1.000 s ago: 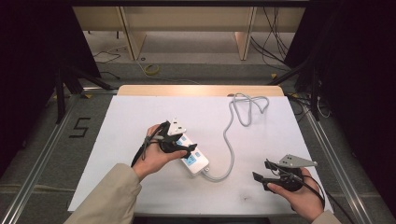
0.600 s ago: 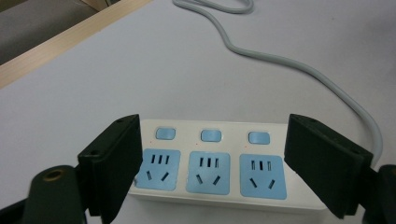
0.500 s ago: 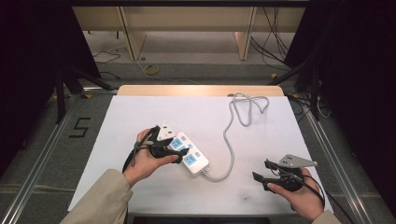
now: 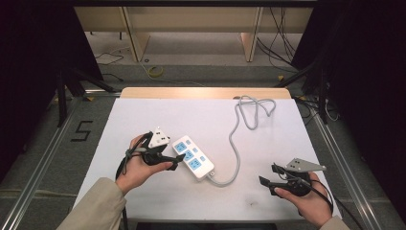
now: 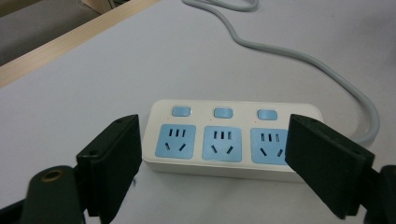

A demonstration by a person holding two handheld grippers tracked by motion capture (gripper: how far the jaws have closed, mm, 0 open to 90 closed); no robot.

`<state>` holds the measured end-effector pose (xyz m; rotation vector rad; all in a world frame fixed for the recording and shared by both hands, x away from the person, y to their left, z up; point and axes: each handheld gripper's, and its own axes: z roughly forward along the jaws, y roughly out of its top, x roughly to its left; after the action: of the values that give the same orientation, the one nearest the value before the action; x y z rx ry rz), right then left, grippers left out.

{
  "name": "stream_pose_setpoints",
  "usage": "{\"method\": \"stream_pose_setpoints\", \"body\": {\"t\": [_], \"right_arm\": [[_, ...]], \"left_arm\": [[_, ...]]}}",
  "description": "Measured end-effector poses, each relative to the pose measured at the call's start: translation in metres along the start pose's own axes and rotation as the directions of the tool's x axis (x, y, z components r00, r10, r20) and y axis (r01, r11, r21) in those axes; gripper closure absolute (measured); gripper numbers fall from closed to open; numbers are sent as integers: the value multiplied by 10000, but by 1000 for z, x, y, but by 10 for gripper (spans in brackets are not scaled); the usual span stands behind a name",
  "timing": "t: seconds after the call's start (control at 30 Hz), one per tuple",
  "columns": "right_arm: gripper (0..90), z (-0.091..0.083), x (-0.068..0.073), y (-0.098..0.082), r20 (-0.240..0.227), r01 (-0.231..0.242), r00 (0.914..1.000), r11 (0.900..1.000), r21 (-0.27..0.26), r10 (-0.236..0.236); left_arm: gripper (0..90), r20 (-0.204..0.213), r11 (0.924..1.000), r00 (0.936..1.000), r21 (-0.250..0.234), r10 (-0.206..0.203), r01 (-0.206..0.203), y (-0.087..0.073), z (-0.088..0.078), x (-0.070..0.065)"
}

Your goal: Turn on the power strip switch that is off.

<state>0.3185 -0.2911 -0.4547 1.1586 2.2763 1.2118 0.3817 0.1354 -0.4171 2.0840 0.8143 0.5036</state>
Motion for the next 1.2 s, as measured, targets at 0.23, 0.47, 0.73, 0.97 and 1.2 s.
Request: {"method": "stream_pose_setpoints", "body": {"t": [0.23, 0.47, 0.73, 0.97, 1.2], "right_arm": [[315, 0, -1, 0, 13, 10, 10000, 10000, -31, -10], [312, 0, 0, 0, -45, 26, 10000, 10000, -43, -26], [310, 1, 0, 1, -56, 27, 10000, 10000, -69, -27], [310, 0, 0, 1, -97, 26, 9999, 10000, -91, -27], [310, 0, 1, 1, -128, 45, 9999, 9999, -107, -46]], "left_arm": [[186, -85, 10000, 10000, 20, -13, 13, -8, -8, 4], [185, 6, 10000, 10000, 24, 85, -85, -17, -14, 5], [184, 0, 9999, 10000, 58, 86, -86, -27, -21, 5], [184, 35, 9998, 9998, 0, 194, -194, -36, -28, 5], [183, 16, 9999, 9999, -18, 160, -160, -48, -33, 4]]}}
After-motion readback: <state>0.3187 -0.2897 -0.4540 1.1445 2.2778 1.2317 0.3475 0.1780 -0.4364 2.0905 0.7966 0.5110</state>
